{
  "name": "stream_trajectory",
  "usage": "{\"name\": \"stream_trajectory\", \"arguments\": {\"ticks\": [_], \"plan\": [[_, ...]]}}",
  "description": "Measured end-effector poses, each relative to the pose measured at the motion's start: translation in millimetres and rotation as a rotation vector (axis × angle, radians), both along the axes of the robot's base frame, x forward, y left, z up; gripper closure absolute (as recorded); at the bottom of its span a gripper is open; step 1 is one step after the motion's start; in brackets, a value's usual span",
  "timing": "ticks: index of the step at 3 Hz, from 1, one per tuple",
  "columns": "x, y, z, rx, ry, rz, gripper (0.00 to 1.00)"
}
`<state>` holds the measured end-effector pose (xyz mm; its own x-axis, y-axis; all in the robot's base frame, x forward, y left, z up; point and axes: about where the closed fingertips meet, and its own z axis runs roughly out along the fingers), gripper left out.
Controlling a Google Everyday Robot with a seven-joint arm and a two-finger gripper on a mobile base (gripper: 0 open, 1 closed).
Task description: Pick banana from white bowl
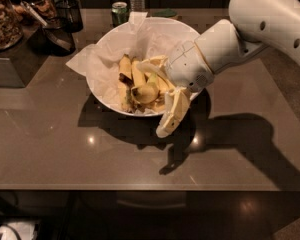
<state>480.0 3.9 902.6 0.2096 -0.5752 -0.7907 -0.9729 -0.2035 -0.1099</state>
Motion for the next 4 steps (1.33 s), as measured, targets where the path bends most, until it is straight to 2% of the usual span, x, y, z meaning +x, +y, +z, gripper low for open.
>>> {"name": "stream_trajectory", "arguments": {"ticks": [1,4], "plan": [[0.0,0.0,0.0,0.000,0.000,0.000,0.00],[0.0,0.1,0.0,0.000,0.000,0.000,0.64]]}}
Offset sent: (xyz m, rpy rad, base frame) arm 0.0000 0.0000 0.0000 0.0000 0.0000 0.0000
